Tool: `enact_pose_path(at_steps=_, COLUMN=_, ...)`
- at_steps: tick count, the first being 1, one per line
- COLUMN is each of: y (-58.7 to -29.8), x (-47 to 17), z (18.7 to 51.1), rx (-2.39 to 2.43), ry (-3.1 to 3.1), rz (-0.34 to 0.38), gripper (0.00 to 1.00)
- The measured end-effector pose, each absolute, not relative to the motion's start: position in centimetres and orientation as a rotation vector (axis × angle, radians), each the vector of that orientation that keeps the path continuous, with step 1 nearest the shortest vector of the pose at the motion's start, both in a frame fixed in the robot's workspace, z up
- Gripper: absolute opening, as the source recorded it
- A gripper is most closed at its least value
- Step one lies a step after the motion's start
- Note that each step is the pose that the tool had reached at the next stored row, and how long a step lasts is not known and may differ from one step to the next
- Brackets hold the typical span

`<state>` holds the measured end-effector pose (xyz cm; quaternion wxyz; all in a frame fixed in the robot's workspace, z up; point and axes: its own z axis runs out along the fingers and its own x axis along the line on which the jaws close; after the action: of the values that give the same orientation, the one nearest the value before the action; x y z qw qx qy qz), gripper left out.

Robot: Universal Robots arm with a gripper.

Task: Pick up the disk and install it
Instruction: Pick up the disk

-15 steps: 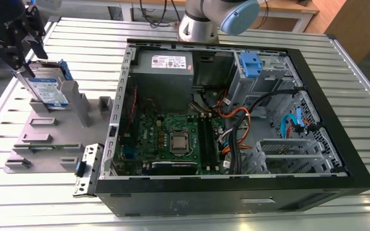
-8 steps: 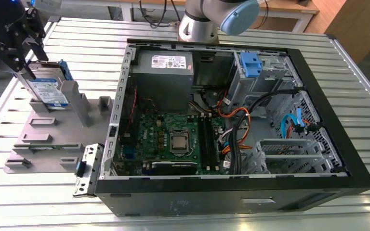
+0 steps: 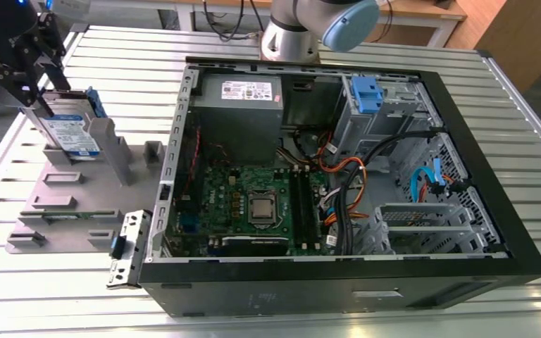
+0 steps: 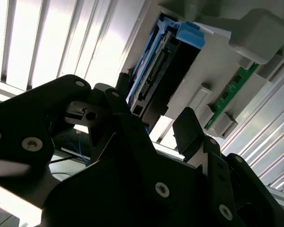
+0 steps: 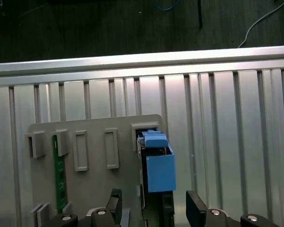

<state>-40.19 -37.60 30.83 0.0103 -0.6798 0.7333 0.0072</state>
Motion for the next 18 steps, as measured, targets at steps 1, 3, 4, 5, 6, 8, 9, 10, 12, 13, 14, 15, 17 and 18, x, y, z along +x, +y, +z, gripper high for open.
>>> enact_pose_path(at_steps=1, y=-37.60, x=-40.19, z=30.82, rx=-2.127, ry=2.284, rz=0.022, gripper=0.64)
enact_pose_path(at_steps=3, y=-37.60, x=-40.19, z=30.80, rx=-2.127, ry=2.284, rz=0.022, gripper=0.64)
enact_pose_path(at_steps=4, y=-37.60, x=-40.19, z=30.77, rx=-2.127, ry=2.284, rz=0.022, gripper=0.64)
enact_pose_path(at_steps=5, y=-37.60, x=-40.19, z=30.69, rx=-2.127, ry=2.283, rz=0.022, gripper=0.64)
enact_pose_path(at_steps=6, y=-37.61, x=-40.19, z=30.61, rx=-2.127, ry=2.284, rz=0.022, gripper=0.64)
enact_pose_path(at_steps=8, y=-37.61, x=-40.20, z=30.42, rx=-2.127, ry=2.284, rz=0.022, gripper=0.64)
enact_pose_path(at_steps=9, y=-37.61, x=-40.21, z=30.30, rx=-2.127, ry=2.284, rz=0.022, gripper=0.64)
enact_pose_path(at_steps=10, y=-37.61, x=-40.22, z=30.18, rx=-2.127, ry=2.284, rz=0.022, gripper=0.64)
enact_pose_path(at_steps=12, y=-37.61, x=-40.23, z=30.02, rx=-2.127, ry=2.284, rz=0.022, gripper=0.64)
enact_pose_path(at_steps=13, y=-37.61, x=-40.24, z=30.03, rx=-2.127, ry=2.284, rz=0.022, gripper=0.64)
enact_pose_path(at_steps=14, y=-37.61, x=-40.24, z=30.03, rx=-2.127, ry=2.284, rz=0.022, gripper=0.64)
enact_pose_path(at_steps=15, y=-37.61, x=-40.23, z=30.02, rx=-2.127, ry=2.284, rz=0.022, gripper=0.64)
enact_pose_path(at_steps=17, y=-37.60, x=-40.23, z=30.00, rx=-2.127, ry=2.284, rz=0.023, gripper=0.64)
enact_pose_path(at_steps=18, y=-37.57, x=-40.24, z=29.98, rx=-2.126, ry=2.283, rz=0.024, gripper=0.64)
